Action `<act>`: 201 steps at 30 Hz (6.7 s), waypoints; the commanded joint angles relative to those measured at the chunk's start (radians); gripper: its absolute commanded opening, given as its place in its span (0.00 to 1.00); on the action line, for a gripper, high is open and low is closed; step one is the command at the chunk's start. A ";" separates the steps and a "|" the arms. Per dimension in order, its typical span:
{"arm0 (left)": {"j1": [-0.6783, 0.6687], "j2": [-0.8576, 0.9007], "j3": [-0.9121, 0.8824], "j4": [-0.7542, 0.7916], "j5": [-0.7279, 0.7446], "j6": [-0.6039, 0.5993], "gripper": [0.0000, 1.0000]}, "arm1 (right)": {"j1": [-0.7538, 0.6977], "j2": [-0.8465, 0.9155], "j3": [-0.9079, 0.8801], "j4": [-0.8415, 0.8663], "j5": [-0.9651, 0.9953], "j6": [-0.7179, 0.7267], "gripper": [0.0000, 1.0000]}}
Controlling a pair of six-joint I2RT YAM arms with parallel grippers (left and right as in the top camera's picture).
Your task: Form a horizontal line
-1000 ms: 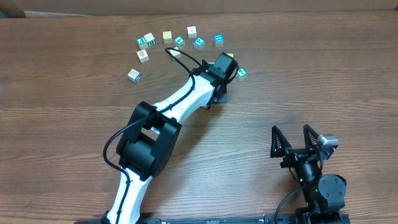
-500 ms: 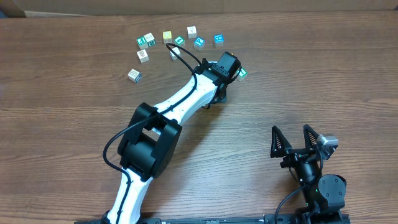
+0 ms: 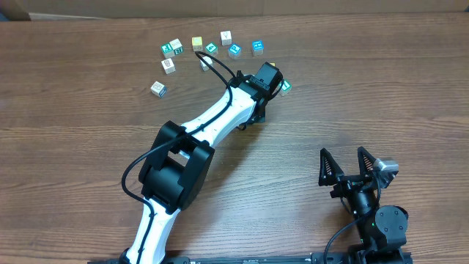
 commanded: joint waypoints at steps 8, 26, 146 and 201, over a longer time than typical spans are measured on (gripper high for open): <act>-0.008 0.013 0.023 -0.030 -0.031 -0.052 0.04 | -0.006 -0.012 -0.003 0.007 -0.002 0.003 1.00; -0.008 0.012 0.053 -0.084 -0.036 -0.060 0.04 | -0.006 -0.012 -0.003 0.007 -0.002 0.003 1.00; 0.131 0.087 0.139 -0.130 0.164 0.081 0.04 | -0.006 -0.012 -0.003 0.007 -0.002 0.003 1.00; 0.024 0.086 0.126 -0.142 0.050 0.013 0.04 | -0.006 -0.012 -0.003 0.007 -0.002 0.003 1.00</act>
